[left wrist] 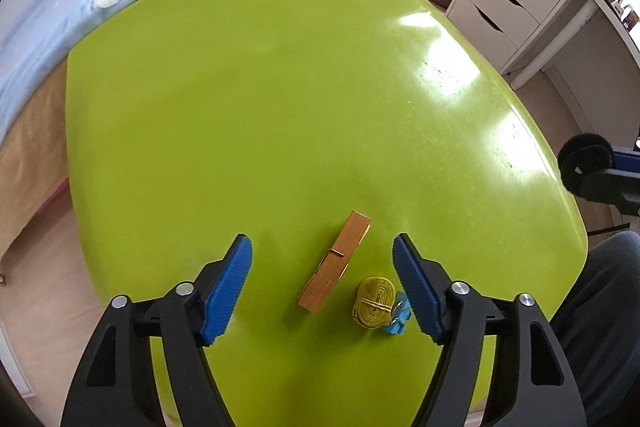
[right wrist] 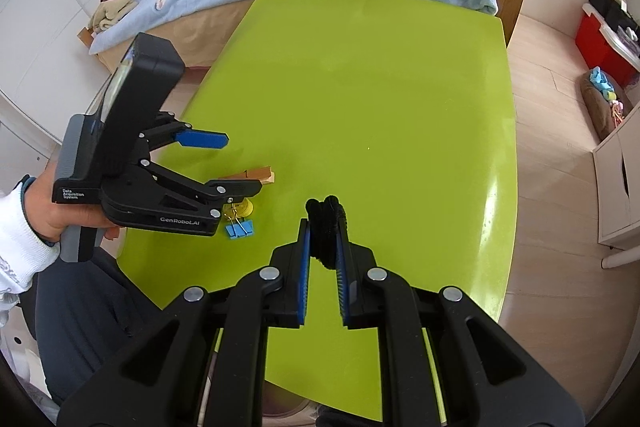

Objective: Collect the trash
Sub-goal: 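Grasp the wooden clothespin with the left tool while the right tool holds the black tie, then carry the clothespin and black tie over the wastebasket and open both tools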

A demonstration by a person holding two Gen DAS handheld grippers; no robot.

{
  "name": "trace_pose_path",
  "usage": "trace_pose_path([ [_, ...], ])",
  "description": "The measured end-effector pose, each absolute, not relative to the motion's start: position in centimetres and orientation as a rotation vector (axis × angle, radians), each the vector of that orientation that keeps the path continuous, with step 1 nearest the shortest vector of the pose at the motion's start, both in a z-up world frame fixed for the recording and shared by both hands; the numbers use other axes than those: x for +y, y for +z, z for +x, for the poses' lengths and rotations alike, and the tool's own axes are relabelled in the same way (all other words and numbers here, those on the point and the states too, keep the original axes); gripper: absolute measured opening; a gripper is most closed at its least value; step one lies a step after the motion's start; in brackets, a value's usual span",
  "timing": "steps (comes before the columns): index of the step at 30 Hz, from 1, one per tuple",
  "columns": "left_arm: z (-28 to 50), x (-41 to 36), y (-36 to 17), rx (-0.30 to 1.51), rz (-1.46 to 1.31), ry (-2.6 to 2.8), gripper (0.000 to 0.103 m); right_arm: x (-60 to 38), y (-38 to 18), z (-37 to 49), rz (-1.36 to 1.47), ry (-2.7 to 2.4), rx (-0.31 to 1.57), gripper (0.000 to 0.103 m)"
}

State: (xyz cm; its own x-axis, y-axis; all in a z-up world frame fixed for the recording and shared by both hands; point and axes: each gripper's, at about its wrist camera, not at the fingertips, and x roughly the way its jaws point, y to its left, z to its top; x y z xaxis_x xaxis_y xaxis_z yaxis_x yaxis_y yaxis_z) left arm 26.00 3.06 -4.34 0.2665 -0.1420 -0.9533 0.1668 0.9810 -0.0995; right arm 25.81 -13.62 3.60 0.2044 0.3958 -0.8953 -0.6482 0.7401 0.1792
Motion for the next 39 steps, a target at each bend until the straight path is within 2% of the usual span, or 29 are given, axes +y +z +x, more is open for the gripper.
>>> trace_pose_path([
  [1, 26.1, 3.1, -4.8, 1.297, 0.027, -0.217, 0.063, -13.5, 3.5, 26.0, -0.259, 0.741, 1.155, 0.011],
  [2, 26.2, 3.1, -5.2, 1.308, 0.035, -0.214, 0.053, -13.4, 3.4, 26.2, -0.259, 0.743, 1.156, 0.011],
  [7, 26.0, 3.1, -5.0, 1.284, 0.049, -0.241, 0.042, -13.0, 3.0, 26.5, -0.263, 0.749, 1.157, 0.011],
  [9, 25.9, 3.2, -5.0, 1.28, 0.032, -0.278, 0.02, -12.9, 2.6, 26.6, -0.269, 0.746, 1.158, 0.011],
  [12, 25.6, 2.8, -4.9, 1.262, 0.034, -0.286, 0.013, -12.9, 2.1, 26.2, -0.274, 0.747, 1.158, 0.011],
  [19, 23.8, 4.1, -1.9, 1.177, 0.004, -0.223, 0.013, -13.6, 2.7, 23.8, -0.271, 0.727, 1.137, 0.011],
  [29, 12.6, 2.3, 5.7, 1.073, -0.06, -0.2, 0.013, -16.4, 6.9, 14.6, -0.274, 0.746, 1.095, 0.011],
  [39, 0.8, -0.9, 4.9, 1.086, -0.147, -0.195, 0.013, -17.7, 3.7, 4.0, -0.261, 0.816, 1.197, 0.011],
])
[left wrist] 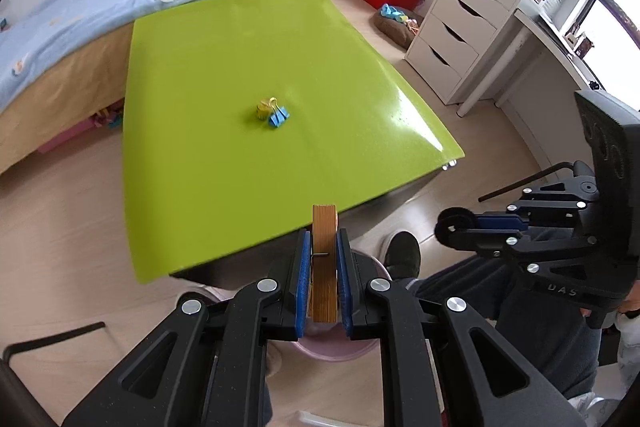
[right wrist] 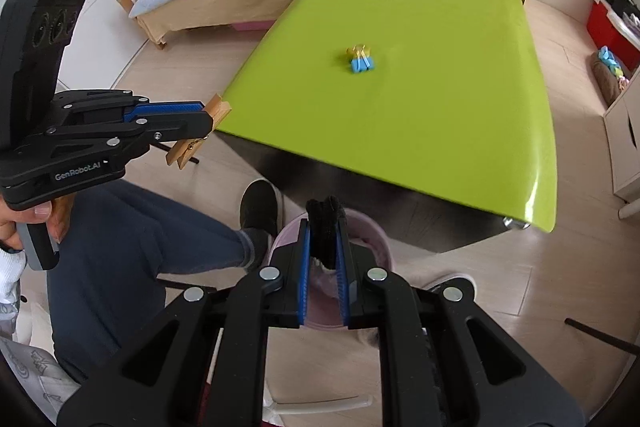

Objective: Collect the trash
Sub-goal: 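Carry the clothespin and black tie over the wastebasket and open both tools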

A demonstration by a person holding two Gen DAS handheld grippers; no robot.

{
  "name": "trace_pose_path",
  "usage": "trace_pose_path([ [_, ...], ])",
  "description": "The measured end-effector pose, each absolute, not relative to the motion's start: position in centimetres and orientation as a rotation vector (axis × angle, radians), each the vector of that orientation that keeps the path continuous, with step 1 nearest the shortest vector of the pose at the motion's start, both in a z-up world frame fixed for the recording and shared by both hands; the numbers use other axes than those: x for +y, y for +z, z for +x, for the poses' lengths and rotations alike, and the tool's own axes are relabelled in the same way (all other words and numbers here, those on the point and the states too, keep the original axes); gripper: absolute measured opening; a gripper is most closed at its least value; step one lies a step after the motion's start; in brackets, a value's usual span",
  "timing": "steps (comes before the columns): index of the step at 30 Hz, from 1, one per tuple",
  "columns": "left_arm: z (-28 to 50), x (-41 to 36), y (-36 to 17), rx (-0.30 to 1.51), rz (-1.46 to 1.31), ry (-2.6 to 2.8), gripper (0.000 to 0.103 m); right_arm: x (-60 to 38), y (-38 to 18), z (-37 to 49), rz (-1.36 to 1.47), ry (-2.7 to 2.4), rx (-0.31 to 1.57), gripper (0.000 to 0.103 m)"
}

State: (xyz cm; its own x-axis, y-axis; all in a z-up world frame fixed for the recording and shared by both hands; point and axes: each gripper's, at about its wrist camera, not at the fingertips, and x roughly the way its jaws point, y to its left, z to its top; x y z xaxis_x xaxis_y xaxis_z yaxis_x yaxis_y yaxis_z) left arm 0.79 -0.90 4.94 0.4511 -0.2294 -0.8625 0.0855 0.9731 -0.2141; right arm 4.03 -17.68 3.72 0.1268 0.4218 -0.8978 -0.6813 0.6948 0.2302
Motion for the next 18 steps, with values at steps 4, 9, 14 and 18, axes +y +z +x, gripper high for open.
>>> trace_pose_path([
  [4, -1.8, -1.6, 4.7, 1.088, -0.165, -0.192, 0.013, -17.4, 1.5, 2.4, -0.249, 0.833, 1.237, 0.011],
  [9, -3.2, -1.8, 4.8, 1.082, -0.179, -0.189, 0.013, -17.0, 0.6, 2.6, -0.236, 0.845, 1.251, 0.013],
  [14, -3.3, -2.5, 4.7, 1.083, -0.178, -0.201, 0.013, -18.4, 1.7, 3.1, -0.183, 0.787, 1.207, 0.091],
  [18, -2.9, -3.6, 4.2, 1.102, -0.169, -0.222, 0.013, -20.0, 3.2, 3.5, -0.132, 0.756, 1.19, 0.096],
])
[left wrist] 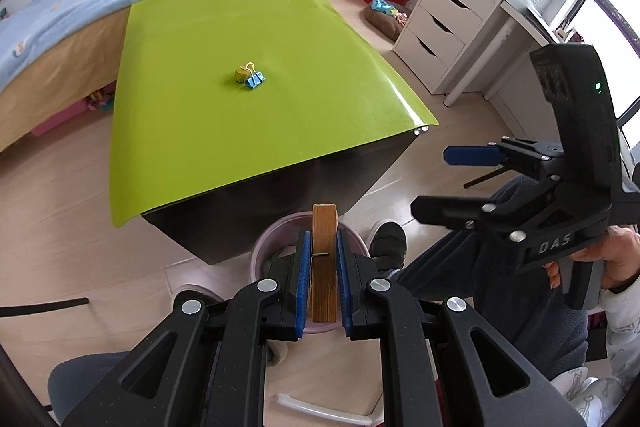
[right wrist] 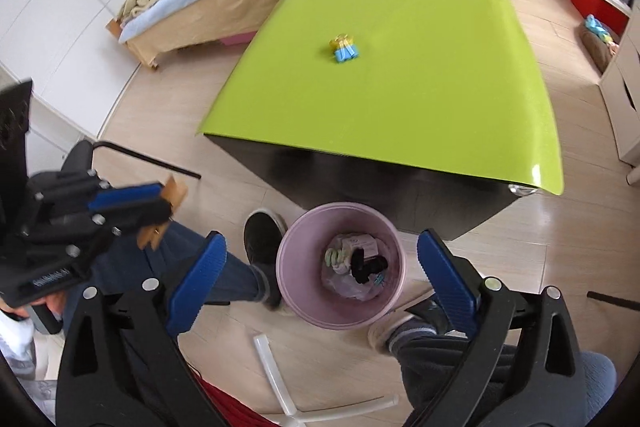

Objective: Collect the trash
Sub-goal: 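Carry the clothespin and black tie over the wastebasket and open both tools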

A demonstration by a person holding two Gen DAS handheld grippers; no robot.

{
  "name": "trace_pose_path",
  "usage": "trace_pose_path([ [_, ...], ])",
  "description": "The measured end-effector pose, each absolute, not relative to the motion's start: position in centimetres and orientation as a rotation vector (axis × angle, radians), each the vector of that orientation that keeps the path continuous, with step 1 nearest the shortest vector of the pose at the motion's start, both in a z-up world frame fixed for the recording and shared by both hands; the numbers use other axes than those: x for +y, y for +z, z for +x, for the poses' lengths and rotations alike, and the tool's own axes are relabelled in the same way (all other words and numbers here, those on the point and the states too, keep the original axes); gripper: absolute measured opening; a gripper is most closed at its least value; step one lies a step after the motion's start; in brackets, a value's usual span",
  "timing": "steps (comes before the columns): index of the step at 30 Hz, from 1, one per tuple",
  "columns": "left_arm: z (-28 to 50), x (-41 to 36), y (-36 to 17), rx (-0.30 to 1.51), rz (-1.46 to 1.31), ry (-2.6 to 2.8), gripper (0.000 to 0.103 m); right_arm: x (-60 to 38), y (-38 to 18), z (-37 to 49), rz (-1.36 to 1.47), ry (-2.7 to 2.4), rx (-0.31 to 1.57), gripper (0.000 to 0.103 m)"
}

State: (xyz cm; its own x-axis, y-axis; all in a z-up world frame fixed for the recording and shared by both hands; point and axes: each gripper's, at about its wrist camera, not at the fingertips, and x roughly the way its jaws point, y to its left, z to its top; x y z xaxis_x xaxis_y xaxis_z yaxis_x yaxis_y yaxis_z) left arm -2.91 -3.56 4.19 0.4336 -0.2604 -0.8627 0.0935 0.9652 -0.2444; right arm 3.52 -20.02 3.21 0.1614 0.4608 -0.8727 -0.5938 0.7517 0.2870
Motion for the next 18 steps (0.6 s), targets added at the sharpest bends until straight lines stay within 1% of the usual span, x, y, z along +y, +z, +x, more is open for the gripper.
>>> trace_pose_path([
  [4, -2.6, -4.5, 3.7, 1.121, -0.156, -0.242, 0.013, -21.8, 5.0, 3.5, -0.104, 0.72, 1.147, 0.098],
  [5, -2.4, -4.7, 3.6, 1.125, -0.153, -0.244, 0.015, -22.1, 5.4, 3.5, -0.101, 0.713, 1.139, 0.099],
  [7, -2.1, -5.0, 3.4, 1.134, -0.156, -0.251, 0.022, -22.6, 5.9, 3.4, -0.104, 0.704, 1.127, 0.099],
  [8, -1.9, -5.2, 3.4, 1.137, -0.158, -0.25, 0.04, -22.8, 6.0, 3.3, -0.101, 0.704, 1.124, 0.1],
  [9, -1.7, -5.2, 3.4, 1.134, -0.161, -0.248, 0.065, -23.1, 6.1, 3.5, -0.094, 0.704, 1.125, 0.1],
  [11, -1.7, -5.2, 3.6, 1.113, -0.174, -0.249, 0.085, -23.4, 6.2, 3.6, -0.084, 0.698, 1.126, 0.1],
  [12, -1.6, -5.2, 3.7, 1.107, -0.175, -0.242, 0.089, -23.5, 6.3, 3.6, -0.081, 0.7, 1.125, 0.1],
  [13, -1.6, -5.2, 3.7, 1.103, -0.172, -0.231, 0.089, -23.6, 6.4, 3.6, -0.08, 0.699, 1.123, 0.1],
  [15, -1.4, -4.8, 3.7, 1.106, -0.176, -0.201, 0.094, -23.7, 6.4, 3.6, -0.075, 0.7, 1.12, 0.1],
  [18, -1.6, -3.9, 3.9, 1.086, -0.186, -0.14, 0.095, -23.7, 6.5, 3.5, -0.073, 0.699, 1.108, 0.1],
])
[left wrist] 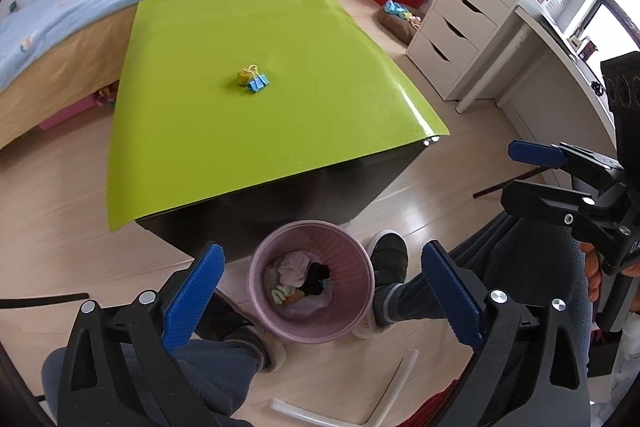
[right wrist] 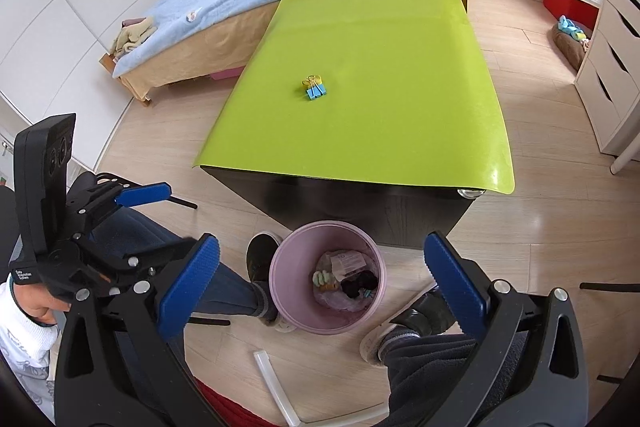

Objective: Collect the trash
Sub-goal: 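Carry the clothespin and black tie over the wastebasket and open both tools, then grasp the blue binder clip on the table with the right tool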

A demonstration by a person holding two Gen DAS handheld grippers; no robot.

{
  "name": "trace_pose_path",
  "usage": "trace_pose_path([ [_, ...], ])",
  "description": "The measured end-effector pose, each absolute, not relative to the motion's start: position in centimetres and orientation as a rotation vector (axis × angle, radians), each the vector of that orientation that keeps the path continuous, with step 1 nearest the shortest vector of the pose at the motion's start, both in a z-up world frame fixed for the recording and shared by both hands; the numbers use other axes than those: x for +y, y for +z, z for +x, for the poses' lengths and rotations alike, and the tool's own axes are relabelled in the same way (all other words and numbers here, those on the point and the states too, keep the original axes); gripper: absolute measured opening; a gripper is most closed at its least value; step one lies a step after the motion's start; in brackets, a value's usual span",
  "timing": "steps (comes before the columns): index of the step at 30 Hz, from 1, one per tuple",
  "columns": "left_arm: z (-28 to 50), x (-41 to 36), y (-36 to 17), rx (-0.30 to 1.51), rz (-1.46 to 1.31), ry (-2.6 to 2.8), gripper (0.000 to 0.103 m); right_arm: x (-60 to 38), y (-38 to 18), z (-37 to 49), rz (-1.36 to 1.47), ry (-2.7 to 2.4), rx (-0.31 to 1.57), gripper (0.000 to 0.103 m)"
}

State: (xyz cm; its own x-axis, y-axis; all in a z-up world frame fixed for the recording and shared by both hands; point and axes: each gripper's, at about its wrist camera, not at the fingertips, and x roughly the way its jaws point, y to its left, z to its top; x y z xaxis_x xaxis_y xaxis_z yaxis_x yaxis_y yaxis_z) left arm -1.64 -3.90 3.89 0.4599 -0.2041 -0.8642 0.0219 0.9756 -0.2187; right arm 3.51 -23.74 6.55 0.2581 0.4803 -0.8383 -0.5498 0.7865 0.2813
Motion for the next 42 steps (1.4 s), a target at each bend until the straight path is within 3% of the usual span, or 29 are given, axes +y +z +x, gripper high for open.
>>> trace_pose_path([
  [12, -2.9, -0.8, 5.2, 1.012, -0.188, -0.03, 0.095, -21.6, 6.3, 4.0, -0.131, 0.691, 1.087, 0.1],
  [23, -1.1, 1.3, 5.5, 0.997, -0.183, -0.003, 0.095, -14.6, 6.6, 9.7, -0.278, 0.784, 1.036, 0.1],
  [42, 0.6, 4.8, 5.8, 1.004, -0.208, 0.05, 0.095, -3.6, -1.8, 19.5, -0.546, 0.859, 1.175, 0.099],
])
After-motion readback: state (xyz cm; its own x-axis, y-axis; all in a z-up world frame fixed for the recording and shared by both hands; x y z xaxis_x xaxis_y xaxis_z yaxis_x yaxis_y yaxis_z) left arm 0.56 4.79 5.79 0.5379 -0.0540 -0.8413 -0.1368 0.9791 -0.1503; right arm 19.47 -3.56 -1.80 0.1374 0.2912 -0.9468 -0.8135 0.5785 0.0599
